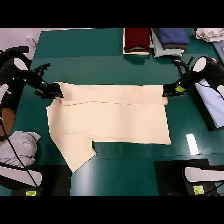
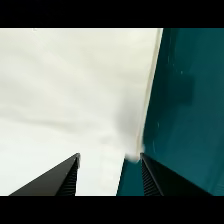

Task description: Fold the shirts.

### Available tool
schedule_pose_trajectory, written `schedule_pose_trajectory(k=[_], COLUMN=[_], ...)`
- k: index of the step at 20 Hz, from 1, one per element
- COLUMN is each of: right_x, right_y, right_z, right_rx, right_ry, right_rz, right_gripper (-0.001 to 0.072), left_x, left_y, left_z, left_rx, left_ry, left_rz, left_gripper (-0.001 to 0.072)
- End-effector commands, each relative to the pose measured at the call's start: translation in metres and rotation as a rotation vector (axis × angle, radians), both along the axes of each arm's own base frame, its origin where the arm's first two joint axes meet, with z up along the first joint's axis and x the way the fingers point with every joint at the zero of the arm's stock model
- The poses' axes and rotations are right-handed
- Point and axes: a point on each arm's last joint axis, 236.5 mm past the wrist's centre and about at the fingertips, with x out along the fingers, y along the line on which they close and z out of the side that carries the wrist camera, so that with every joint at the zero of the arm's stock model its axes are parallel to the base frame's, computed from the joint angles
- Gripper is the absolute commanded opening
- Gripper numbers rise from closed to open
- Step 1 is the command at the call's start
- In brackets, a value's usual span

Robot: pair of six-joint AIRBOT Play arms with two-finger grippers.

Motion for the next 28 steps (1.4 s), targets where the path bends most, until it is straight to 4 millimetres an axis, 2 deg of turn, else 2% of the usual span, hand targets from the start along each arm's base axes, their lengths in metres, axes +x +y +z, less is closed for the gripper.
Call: schedule_pose_trajectory(k=[1, 3, 4, 6, 7, 10, 12, 13, 15, 16, 19, 25, 26, 27, 28], right_x=[-0.004, -0.014, -0.019, -0.025, -0.025, -0.026, -0.024, -0.024, -0.024, -0.023, -0.023, -0.024, -0.024, -0.026, -0.029], right_y=[0.001, 0.002, 0.002, 0.003, 0.003, 0.003, 0.003, 0.003, 0.007, 0.011, 0.014, 0.014, 0.015, 0.015, 0.015], right_z=[0.012, 0.031, 0.042, 0.066, 0.078, 0.103, 0.112, 0.113, 0.114, 0.115, 0.116, 0.115, 0.115, 0.115, 0.113], right_rx=[0.003, 0.004, 0.003, 0.002, 0.0, -0.004, -0.004, -0.005, 0.015, 0.029, 0.046, 0.046, 0.046, 0.046, 0.046], right_ry=[-0.032, -0.046, -0.058, -0.112, -0.148, -0.233, -0.268, -0.275, -0.273, -0.277, -0.278, -0.273, -0.272, -0.265, -0.25], right_rz=[-0.008, 0.001, 0.005, 0.008, 0.007, 0.004, 0.002, 0.001, 0.002, 0.002, 0.002, 0.003, 0.003, 0.004, 0.008], right_gripper=[0.0453, 0.045, 0.045, 0.045, 0.045, 0.045, 0.045, 0.045, 0.045, 0.0449, 0.0449, 0.0449, 0.0449, 0.0449, 0.0449], left_x=[-0.011, -0.023, -0.037, -0.084, -0.11, -0.193, -0.226, -0.236, -0.249, -0.248, -0.231, -0.237, -0.236, -0.237, -0.235], left_y=[0.005, 0.016, 0.029, 0.041, 0.039, 0.026, 0.02, 0.014, 0.002, -0.003, -0.017, -0.02, -0.02, -0.021, -0.021], left_z=[0.011, 0.036, 0.045, 0.047, 0.041, 0.008, -0.014, -0.022, -0.037, -0.043, -0.045, -0.052, -0.051, -0.05, -0.046], left_rx=[0.021, 0.081, 0.139, 0.209, 0.208, 0.179, 0.162, 0.138, 0.089, 0.066, -0.008, -0.017, -0.02, -0.022, -0.024], left_ry=[0.019, -0.034, -0.05, -0.043, -0.026, 0.055, 0.085, 0.105, 0.139, 0.138, 0.082, 0.099, 0.099, 0.103, 0.101], left_rz=[0.019, 0.017, 0.039, 0.052, 0.052, 0.086, 0.133, 0.154, 0.174, 0.198, 0.27, 0.28, 0.284, 0.281, 0.273], left_gripper=[0.0524, 0.0523, 0.0523, 0.0524, 0.0524, 0.0524, 0.0525, 0.0525, 0.0525, 0.0525, 0.0524, 0.0522, 0.0424, 0.0193, 0.0037])
